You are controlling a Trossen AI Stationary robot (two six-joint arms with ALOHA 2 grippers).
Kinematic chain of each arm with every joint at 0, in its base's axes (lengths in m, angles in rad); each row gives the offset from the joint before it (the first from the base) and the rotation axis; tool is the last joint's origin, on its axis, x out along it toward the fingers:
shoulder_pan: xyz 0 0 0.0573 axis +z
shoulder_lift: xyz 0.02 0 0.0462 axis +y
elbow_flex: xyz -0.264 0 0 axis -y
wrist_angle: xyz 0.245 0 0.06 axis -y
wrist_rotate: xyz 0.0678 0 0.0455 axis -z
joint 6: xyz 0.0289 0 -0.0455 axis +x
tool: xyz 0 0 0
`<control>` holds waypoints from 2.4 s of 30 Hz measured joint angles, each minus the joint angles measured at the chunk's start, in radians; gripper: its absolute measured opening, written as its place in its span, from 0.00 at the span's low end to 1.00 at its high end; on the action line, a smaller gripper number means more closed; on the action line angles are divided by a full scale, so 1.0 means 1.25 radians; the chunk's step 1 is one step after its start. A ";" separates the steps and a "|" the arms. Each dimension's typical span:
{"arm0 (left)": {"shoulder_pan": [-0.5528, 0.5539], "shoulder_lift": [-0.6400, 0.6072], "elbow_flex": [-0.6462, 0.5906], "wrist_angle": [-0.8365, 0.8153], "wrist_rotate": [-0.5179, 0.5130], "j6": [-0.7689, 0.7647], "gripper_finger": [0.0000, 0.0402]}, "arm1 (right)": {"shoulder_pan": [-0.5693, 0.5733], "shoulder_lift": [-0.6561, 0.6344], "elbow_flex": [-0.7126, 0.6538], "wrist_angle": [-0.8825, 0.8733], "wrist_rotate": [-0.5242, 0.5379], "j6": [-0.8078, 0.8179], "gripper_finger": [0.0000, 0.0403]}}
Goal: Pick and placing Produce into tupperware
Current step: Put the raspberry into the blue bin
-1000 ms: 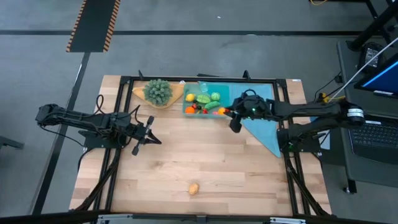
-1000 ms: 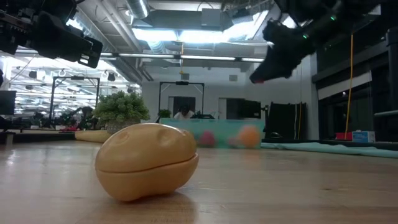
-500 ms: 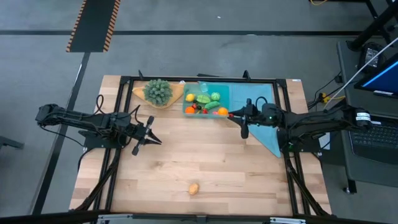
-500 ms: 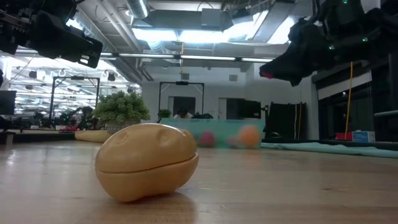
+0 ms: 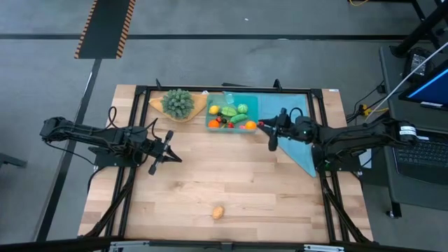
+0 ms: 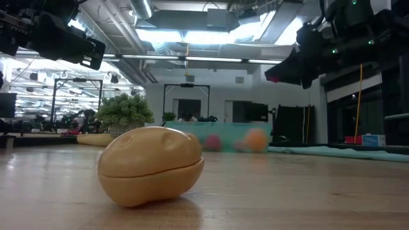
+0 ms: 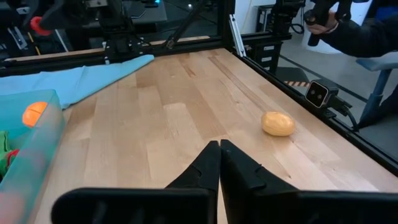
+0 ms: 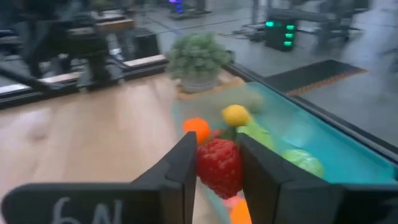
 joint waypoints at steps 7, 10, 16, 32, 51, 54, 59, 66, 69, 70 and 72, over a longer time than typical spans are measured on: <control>0.000 0.000 0.000 0.000 0.000 0.000 0.05 | 0.000 0.060 0.000 0.084 0.044 0.004 0.24; 0.000 0.000 0.000 0.000 0.000 0.000 0.07 | -0.001 0.096 0.001 0.139 0.052 0.003 0.24; 0.000 0.000 0.000 0.000 0.000 0.000 0.09 | -0.001 0.172 0.019 0.178 0.097 0.006 0.24; 0.000 0.000 0.000 0.000 0.000 0.000 0.10 | -0.032 0.346 0.229 0.067 0.178 0.002 0.24; 0.000 0.000 0.000 0.000 0.000 0.000 0.00 | -0.107 0.348 0.562 -0.593 0.027 0.134 0.24; 0.000 0.000 0.000 0.000 0.000 0.000 0.01 | -0.112 0.348 0.578 -0.627 0.024 0.145 0.24; 0.000 0.000 0.000 0.000 0.000 0.000 0.05 | -0.113 0.348 0.585 -0.635 0.024 0.132 0.24; 0.000 0.000 0.000 0.000 0.000 0.000 0.09 | -0.113 0.355 0.585 -0.635 0.025 0.125 0.24; 0.000 0.000 0.000 -0.001 0.000 0.000 0.10 | -0.115 0.374 0.585 -0.636 0.025 0.123 0.24; 0.000 0.000 0.000 0.000 0.000 0.000 0.11 | -0.115 0.381 0.585 -0.636 0.025 0.123 0.24; 0.000 0.000 0.000 0.000 0.000 0.000 0.12 | -0.115 0.400 0.585 -0.635 0.025 0.122 0.24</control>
